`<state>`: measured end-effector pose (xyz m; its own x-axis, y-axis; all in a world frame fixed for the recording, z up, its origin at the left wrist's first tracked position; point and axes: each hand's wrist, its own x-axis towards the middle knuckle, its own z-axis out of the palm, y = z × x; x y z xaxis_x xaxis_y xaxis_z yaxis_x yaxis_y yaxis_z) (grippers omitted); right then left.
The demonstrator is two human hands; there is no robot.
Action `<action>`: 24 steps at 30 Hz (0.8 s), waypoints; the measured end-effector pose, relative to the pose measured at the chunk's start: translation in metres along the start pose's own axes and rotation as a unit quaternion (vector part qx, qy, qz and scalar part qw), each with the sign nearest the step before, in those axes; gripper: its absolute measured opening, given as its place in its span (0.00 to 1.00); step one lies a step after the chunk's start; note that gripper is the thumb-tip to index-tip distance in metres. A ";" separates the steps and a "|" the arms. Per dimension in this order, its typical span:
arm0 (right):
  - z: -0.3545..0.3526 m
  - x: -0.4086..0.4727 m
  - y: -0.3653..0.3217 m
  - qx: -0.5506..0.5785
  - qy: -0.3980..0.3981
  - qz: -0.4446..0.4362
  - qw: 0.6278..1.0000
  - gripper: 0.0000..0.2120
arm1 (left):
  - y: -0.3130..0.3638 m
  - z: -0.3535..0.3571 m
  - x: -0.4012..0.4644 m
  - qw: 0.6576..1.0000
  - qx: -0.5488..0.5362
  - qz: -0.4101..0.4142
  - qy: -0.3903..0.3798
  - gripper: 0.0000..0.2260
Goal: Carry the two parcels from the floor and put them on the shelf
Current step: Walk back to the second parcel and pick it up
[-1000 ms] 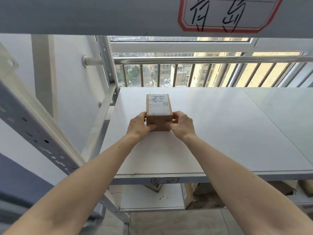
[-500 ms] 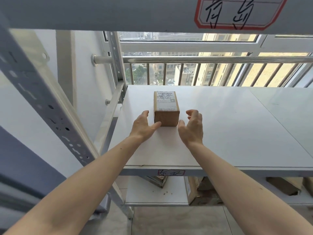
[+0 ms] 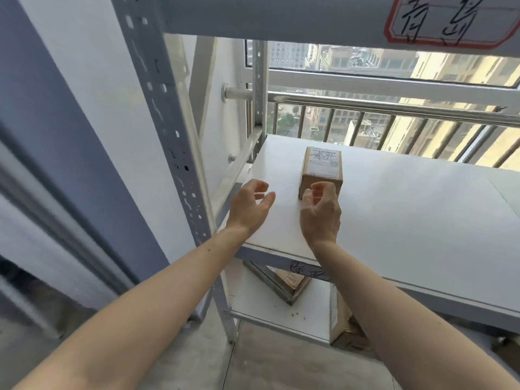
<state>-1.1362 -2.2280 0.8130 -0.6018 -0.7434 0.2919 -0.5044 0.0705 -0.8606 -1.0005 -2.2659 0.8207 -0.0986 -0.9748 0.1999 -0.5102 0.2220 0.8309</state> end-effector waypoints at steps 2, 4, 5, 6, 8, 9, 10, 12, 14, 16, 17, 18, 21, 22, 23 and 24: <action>0.001 -0.008 -0.007 0.007 -0.025 -0.015 1.000 0.09 | 0.001 -0.007 -0.014 0.999 -0.003 -0.013 0.033 0.13; 0.002 -0.018 -0.011 0.022 -0.060 -0.032 0.997 0.09 | 0.003 -0.014 -0.031 0.997 -0.006 -0.029 0.066 0.11; 0.002 -0.024 -0.012 0.030 -0.080 -0.041 0.996 0.09 | 0.004 -0.018 -0.041 0.996 -0.007 -0.039 0.081 0.11; 0.002 -0.032 -0.013 0.037 -0.099 -0.050 0.993 0.09 | 0.003 -0.022 -0.052 0.994 -0.008 -0.050 0.095 0.11; 0.002 -0.050 -0.015 0.045 -0.135 -0.068 0.987 0.09 | 0.001 -0.030 -0.076 0.989 -0.010 -0.075 0.125 0.10; 0.003 -0.059 -0.017 0.046 -0.155 -0.076 0.984 0.09 | -0.002 -0.034 -0.088 0.986 -0.009 -0.088 0.140 0.10; 0.003 -0.069 -0.020 0.046 -0.177 -0.083 0.980 0.09 | -0.005 -0.039 -0.101 0.983 -0.007 -0.102 0.153 0.10; 0.007 -0.091 -0.025 0.056 -0.223 -0.094 0.969 0.09 | -0.012 -0.051 -0.126 0.974 -0.008 -0.130 0.183 0.10; 0.013 -0.115 -0.031 0.068 -0.265 -0.106 0.956 0.08 | -0.020 -0.068 -0.150 0.964 -0.007 -0.151 0.220 0.10; 0.020 -0.142 -0.040 0.077 -0.302 -0.123 0.942 0.07 | -0.028 -0.087 -0.176 0.951 0.005 -0.172 0.256 0.10; 0.024 -0.156 -0.045 0.083 -0.323 -0.130 0.934 0.07 | -0.031 -0.097 -0.190 0.944 0.014 -0.182 0.274 0.10; 0.027 -0.171 -0.051 0.092 -0.344 -0.138 0.924 0.07 | -0.035 -0.107 -0.205 0.936 0.019 -0.193 0.292 0.10; 0.038 -0.222 -0.071 0.109 -0.409 -0.168 0.890 0.06 | -0.045 -0.141 -0.254 0.913 0.024 -0.218 0.345 0.09; 0.040 -0.241 -0.078 0.112 -0.434 -0.177 0.876 0.06 | -0.048 -0.153 -0.272 0.904 0.024 -0.226 0.363 0.08; 0.043 -0.260 -0.086 0.114 -0.458 -0.185 0.862 0.06 | -0.051 -0.165 -0.291 0.894 0.026 -0.237 0.379 0.08; 0.044 -0.281 -0.093 0.117 -0.479 -0.192 0.848 0.06 | -0.054 -0.176 -0.310 0.884 0.031 -0.247 0.396 0.07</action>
<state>-0.8934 -2.0550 0.7928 0.4158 -0.8887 0.1931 -0.3456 -0.3508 -0.8704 -0.7922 -1.9718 0.8047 0.7662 -0.6269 0.1410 -0.3713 -0.2529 0.8934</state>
